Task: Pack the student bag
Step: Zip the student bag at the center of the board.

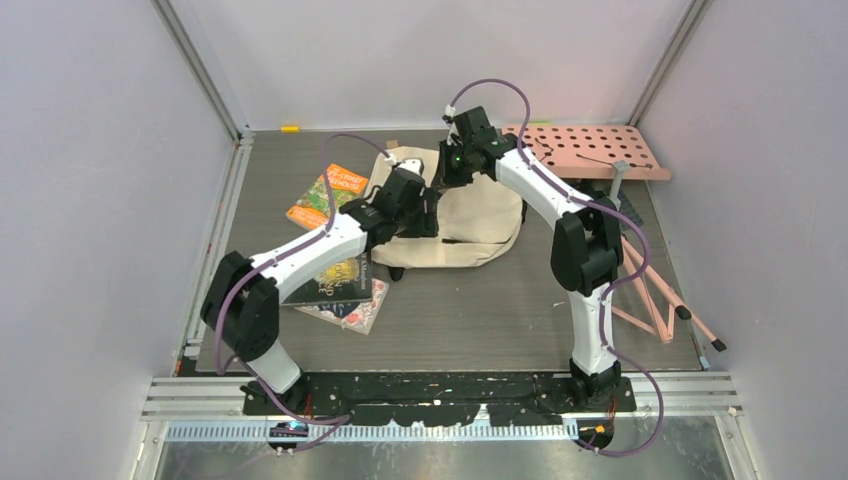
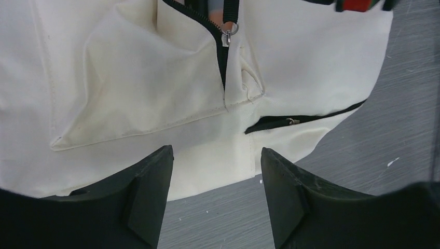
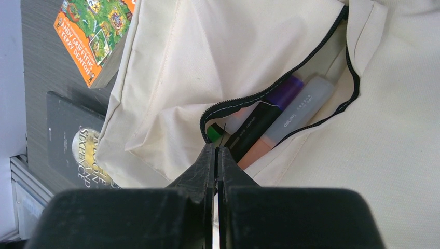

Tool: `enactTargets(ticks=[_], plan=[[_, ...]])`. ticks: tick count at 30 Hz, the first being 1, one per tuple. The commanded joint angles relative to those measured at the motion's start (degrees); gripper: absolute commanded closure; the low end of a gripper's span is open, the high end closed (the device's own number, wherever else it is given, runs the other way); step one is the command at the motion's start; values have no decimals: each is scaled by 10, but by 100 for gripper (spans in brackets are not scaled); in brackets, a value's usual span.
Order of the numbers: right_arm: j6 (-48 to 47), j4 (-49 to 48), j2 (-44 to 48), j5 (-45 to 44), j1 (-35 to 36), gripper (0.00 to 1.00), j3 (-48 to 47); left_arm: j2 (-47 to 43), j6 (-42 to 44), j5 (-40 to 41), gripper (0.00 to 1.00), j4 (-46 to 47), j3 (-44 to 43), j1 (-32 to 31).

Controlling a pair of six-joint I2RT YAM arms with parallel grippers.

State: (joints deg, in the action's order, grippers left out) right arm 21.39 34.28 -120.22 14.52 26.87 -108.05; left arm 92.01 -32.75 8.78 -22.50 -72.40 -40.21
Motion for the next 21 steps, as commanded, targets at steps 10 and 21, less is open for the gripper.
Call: enactTargets(ticks=[10,21], plan=[[20,-25,56,-29,2,100,2,63,-41,61,43,98,-34,-6],[22,-18,52,-26,2,100,-3,128,-5,61,63,93,-89,-9]])
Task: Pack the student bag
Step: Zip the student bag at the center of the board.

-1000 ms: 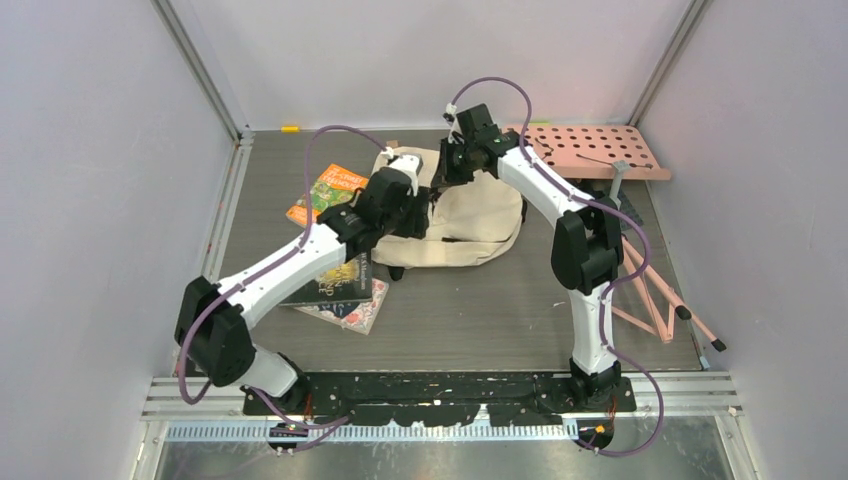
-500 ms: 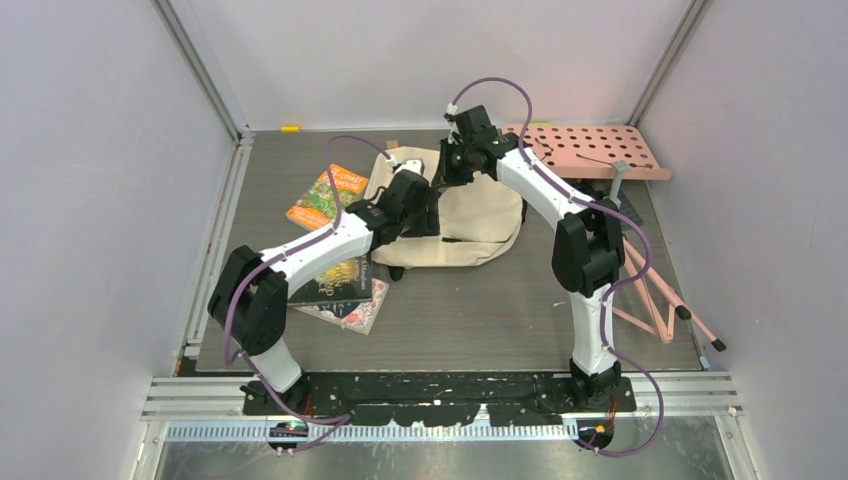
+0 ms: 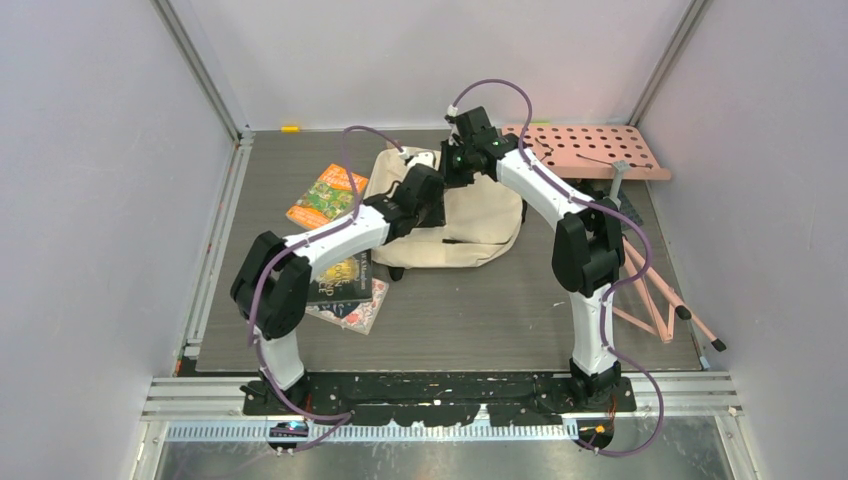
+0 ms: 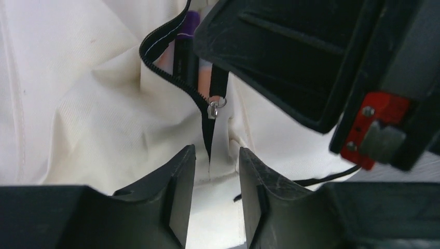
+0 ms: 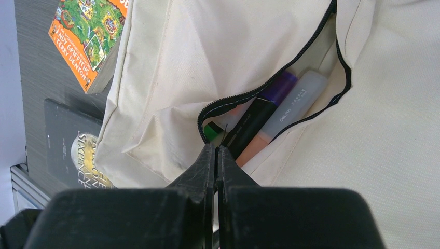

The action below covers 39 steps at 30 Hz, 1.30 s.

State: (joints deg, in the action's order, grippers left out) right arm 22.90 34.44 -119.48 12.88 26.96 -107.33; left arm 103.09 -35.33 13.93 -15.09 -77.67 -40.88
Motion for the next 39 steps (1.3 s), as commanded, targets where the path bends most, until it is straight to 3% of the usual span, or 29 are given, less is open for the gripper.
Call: enactTargets(ticks=[1,9,27,39], plan=[[7,-19,44,-9,1,99,-10,21,25,8,66,14,-41,-2],[2,-28,47,-13,1,99,-4,15,46,-2,100,-13,-23,-3],[-13,-95,53,-60,1,99,19,-90,105,-183,100,27,172,-3],[-16,-99,3,-88,-3,99,-35,-132,108,-178,100,-13,207,-3]])
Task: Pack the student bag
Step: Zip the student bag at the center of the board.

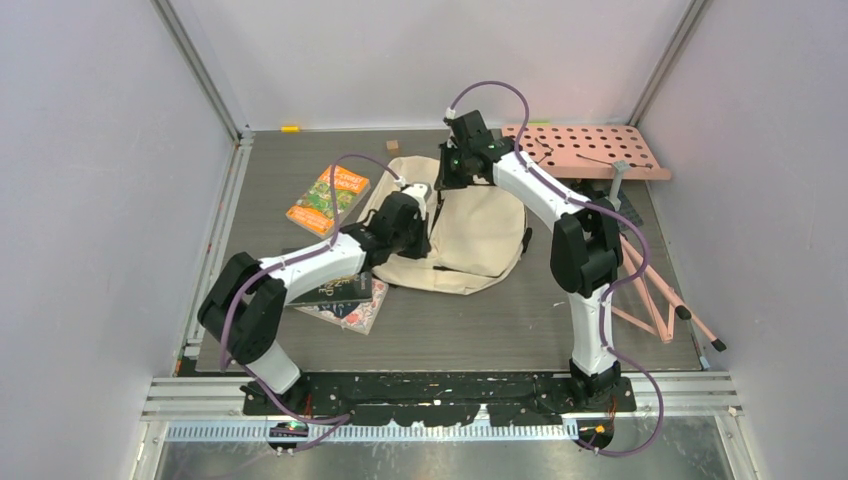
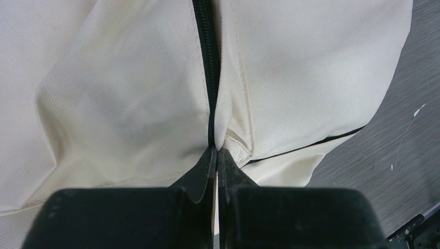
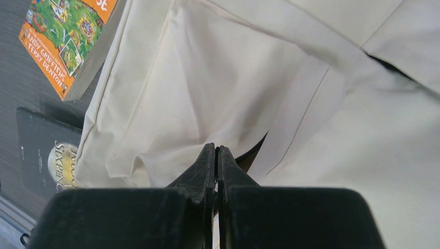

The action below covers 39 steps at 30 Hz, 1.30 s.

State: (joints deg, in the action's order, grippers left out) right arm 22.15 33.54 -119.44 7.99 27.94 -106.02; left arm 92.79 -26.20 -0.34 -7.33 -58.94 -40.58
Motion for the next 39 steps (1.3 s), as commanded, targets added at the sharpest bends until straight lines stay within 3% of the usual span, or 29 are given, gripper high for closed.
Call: enactTargets(ticks=[1,13,17,19,21,30,39], plan=[[-9,-89,2,-41,-14,99,-48,-34,17,-34,100,-94,21,-6],[-21,-64,-4,11,-21,100,-49,-75,31,-2,99,-165,-54,-4],[-28,-50,-3,43,-21,100,-49,-61,46,36,78,-177,-111,-1],[-31,-46,0,47,-21,100,-42,-42,50,48,61,-165,-136,7],[-32,-45,6,47,-21,99,-33,-16,51,48,51,-152,-164,21],[-18,-40,15,41,-21,100,-26,127,60,7,36,-134,-288,62],[-13,-24,5,37,-21,99,-41,165,49,-36,30,-106,-304,62]])
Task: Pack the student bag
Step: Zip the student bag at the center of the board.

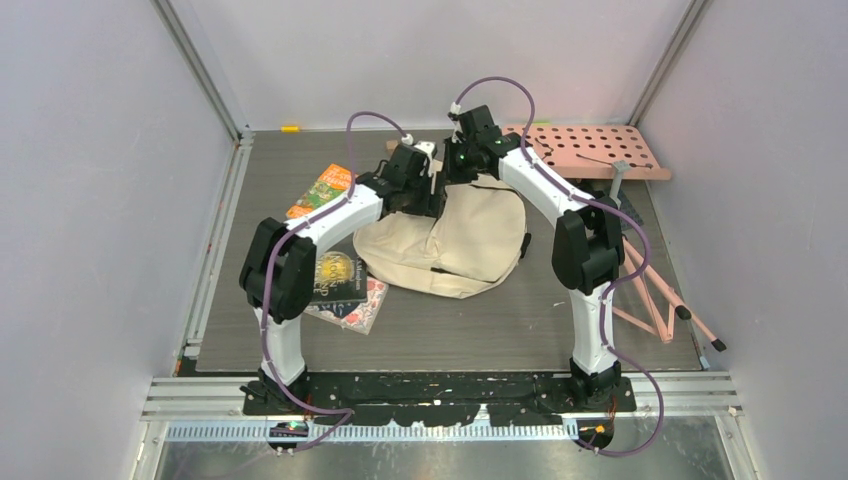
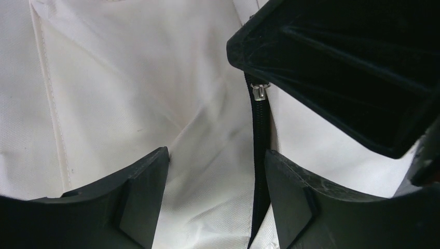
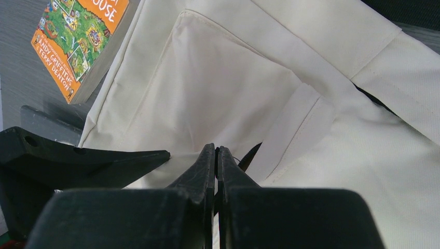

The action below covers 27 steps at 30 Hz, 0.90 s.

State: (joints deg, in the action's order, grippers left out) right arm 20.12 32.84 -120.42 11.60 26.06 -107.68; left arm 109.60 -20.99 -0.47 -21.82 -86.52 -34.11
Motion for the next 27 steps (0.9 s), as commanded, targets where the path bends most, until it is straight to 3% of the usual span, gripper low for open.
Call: enactTargets(ticks=[1,21,23,27], plan=[[8,-16,14,0,-2,99,-25,-2,-5,-36,30,39,-28,-3],[2,1,5,-5,-2,100,-41,19,-36,-60,34,63,-25,-2],[0,1,8,-10,-2,99,-39,28,-32,-61,41,56,-27,-2],[0,3,14,-40,-2,99,-37,44,-28,-83,68,40,-36,-4]])
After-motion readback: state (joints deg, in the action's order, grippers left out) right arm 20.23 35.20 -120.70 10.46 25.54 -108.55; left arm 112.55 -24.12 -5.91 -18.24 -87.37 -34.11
